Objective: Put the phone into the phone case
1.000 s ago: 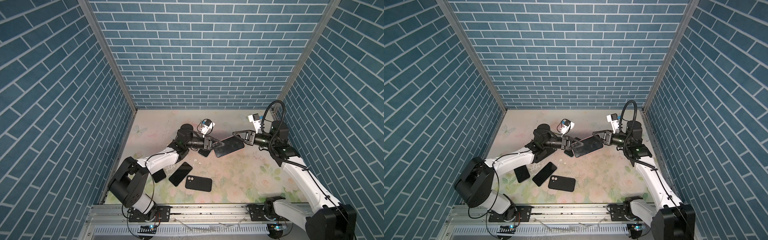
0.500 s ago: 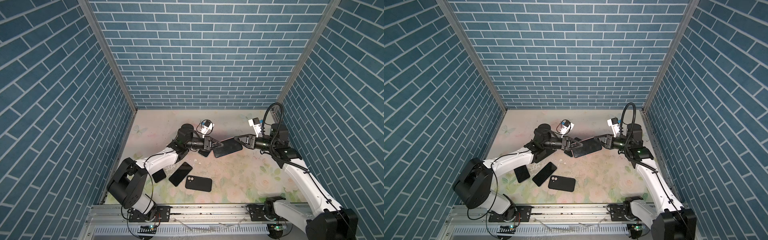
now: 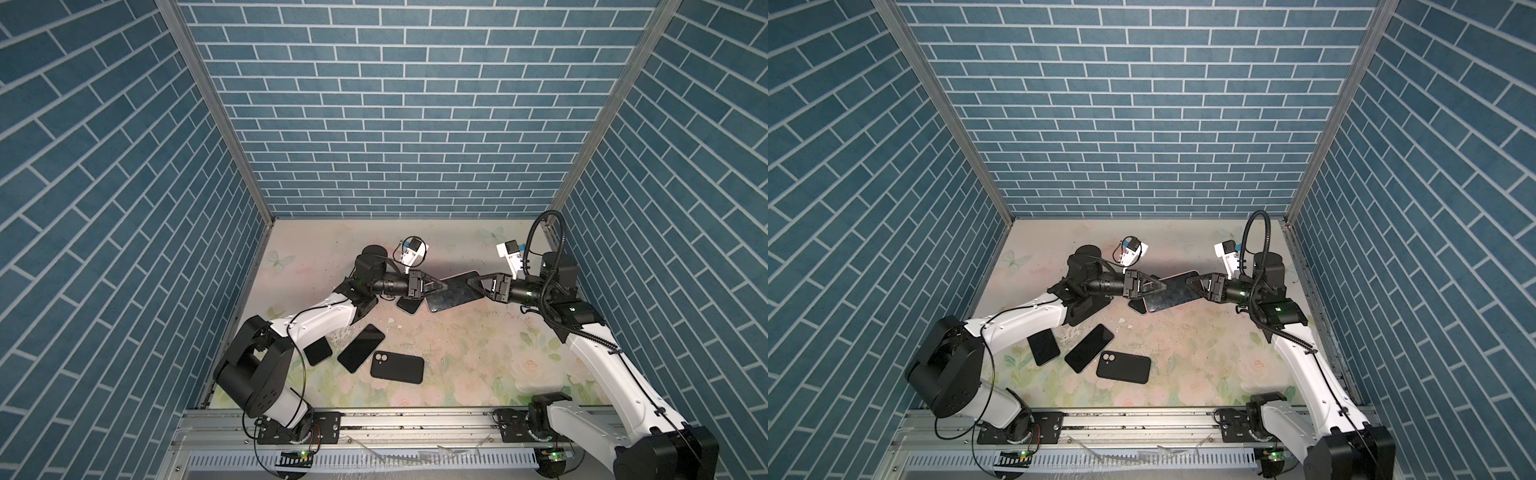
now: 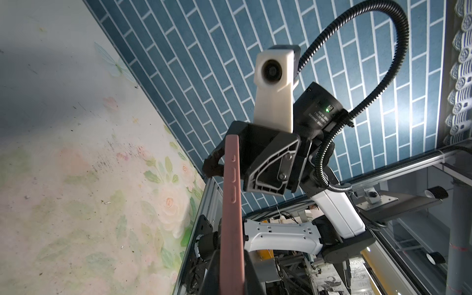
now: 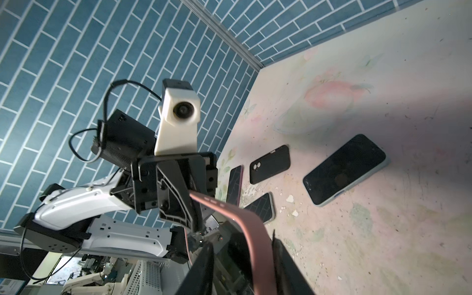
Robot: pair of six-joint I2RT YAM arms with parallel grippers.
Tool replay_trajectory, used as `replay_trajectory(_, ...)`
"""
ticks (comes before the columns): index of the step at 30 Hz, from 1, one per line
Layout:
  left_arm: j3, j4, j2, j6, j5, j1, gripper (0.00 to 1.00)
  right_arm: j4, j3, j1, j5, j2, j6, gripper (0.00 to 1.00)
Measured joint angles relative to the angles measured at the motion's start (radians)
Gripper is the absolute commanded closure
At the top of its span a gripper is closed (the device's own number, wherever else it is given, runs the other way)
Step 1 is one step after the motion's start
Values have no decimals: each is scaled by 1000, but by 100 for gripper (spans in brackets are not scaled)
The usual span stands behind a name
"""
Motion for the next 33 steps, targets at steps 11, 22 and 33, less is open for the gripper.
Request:
replay_trajectory(11,6,19,0,-8,11,17,94,108,-75,-6,-74,-39,150,94)
replay_trajectory(22,7,15,-2,-10,-38,20,44,163,-76,0,-73,-39,183,100)
replay_trajectory(33,1,-264,-169,177,-266,85,10,53,-76,12,65,-72,179,100)
